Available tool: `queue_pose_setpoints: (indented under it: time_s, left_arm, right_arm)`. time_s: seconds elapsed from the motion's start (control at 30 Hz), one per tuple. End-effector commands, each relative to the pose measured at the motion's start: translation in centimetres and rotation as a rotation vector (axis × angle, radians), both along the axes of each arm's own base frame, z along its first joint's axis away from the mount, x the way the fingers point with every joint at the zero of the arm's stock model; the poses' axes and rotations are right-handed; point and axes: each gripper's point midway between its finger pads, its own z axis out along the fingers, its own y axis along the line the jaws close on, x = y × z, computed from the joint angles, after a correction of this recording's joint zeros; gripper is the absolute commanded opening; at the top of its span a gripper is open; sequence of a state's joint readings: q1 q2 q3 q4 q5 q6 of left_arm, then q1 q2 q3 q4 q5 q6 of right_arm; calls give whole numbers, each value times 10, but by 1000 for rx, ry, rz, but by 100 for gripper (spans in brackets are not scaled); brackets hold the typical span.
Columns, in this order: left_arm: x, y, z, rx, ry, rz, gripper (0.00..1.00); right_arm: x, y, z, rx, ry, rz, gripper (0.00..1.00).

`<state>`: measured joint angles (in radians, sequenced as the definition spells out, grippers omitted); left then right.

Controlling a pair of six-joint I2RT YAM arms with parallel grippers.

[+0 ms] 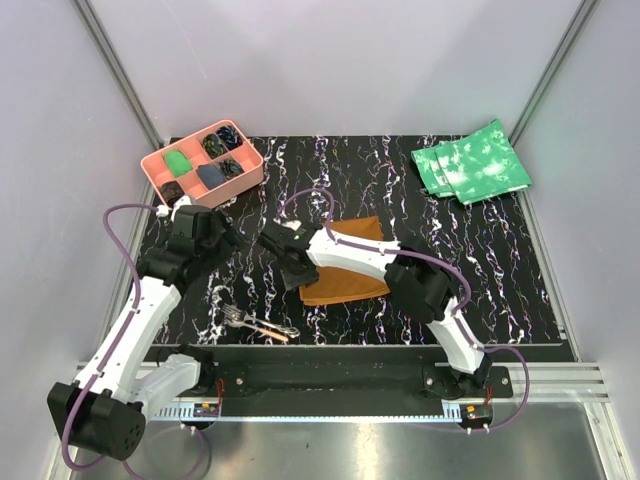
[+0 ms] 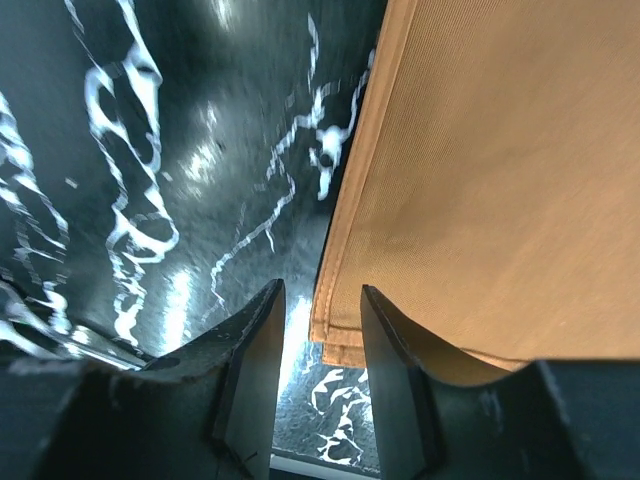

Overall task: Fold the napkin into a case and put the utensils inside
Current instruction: Pick up the lower triangle-folded napkin from the center of the board.

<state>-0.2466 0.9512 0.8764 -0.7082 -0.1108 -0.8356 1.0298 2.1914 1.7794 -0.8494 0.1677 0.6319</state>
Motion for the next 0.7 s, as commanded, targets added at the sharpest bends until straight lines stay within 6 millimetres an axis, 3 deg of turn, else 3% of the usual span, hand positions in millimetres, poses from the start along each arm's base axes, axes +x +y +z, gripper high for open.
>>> queue_pose_setpoints:
  time_s: [0.0, 0.23, 0.47, 0.57, 0.67]
  left_arm:
    - [6, -1, 7, -21, -27, -3, 82]
    - [4, 5, 4, -21, -17, 13, 82]
    - [4, 7, 4, -19, -15, 9, 82]
    - [4, 5, 1, -23, -7, -12, 83]
    - [7, -8, 0, -62, -11, -82, 83]
  right_arm:
    - [-18, -9, -18, -44, 19, -22, 44]
    - [-31, -23, -44, -101, 41, -35, 41]
    - [-43, -34, -77, -110, 81, -22, 15]
    - [-42, -29, -70, -74, 69, 14, 2]
    - [-37, -21, -52, -26, 36, 60, 0]
